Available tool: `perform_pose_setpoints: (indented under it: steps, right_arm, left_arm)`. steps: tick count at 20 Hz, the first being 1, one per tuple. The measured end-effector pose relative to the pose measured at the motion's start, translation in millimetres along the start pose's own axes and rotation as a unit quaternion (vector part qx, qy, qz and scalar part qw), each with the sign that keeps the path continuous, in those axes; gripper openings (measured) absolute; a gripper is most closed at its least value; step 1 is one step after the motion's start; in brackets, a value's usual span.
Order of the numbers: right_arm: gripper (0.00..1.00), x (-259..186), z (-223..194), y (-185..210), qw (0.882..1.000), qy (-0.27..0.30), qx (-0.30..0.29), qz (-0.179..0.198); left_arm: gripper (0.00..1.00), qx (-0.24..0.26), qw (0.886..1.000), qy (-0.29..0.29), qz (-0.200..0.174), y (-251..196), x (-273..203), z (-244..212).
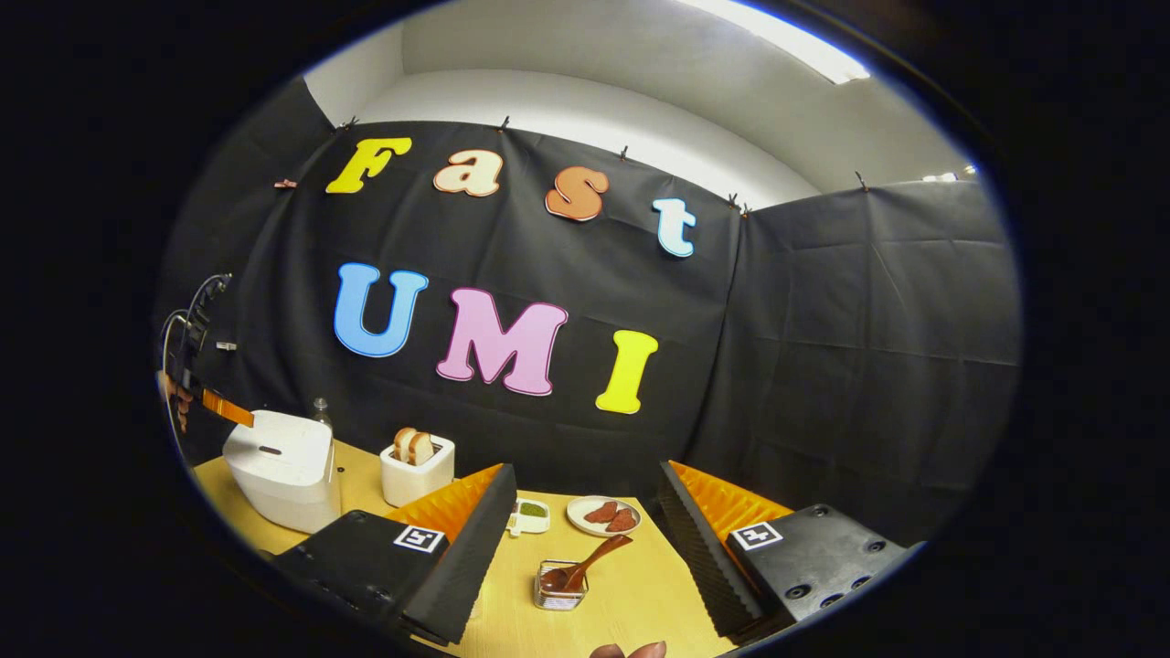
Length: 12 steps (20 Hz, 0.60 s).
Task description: Close the left gripper, press the button to open the rice cooker; take a wooden spoon from the chopstick holder with the right hand, scoop a spoonful of rice and pour it into the rice cooker, then put the wooden spoon back into the chopstick holder.
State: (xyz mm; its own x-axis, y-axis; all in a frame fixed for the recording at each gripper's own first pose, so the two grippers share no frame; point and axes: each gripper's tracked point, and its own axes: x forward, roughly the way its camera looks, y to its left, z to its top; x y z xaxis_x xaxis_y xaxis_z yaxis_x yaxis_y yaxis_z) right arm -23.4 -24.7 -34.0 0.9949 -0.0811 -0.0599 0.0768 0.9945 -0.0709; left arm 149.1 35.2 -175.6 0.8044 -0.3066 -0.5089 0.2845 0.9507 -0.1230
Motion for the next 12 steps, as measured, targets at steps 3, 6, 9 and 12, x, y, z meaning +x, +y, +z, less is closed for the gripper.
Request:
perform_pose_setpoints:
  steps: [3, 6, 9, 12]
  right_arm:
    - [0.98, 0, -4, -7, 1.0, 0.007, 0.001, -0.011]
    - [0.98, -1, -10, -9, 1.0, 0.014, -0.003, -0.017]
    - [0.98, 2, -14, -8, 1.0, 0.02, -0.005, -0.018]
    - [0.98, 5, -15, -9, 1.0, 0.021, -0.006, -0.021]
  left_arm:
    - [0.07, 0.02, 0.999, 0.038, 0.014, 11, 26, -10]
    - [0.06, 0.043, 0.996, 0.068, 0.026, 18, 43, -20]
    - [0.07, 0.045, 0.995, 0.083, 0.03, 18, 48, -27]
    - [0.07, 0.037, 0.994, 0.096, 0.034, 19, 48, -29]
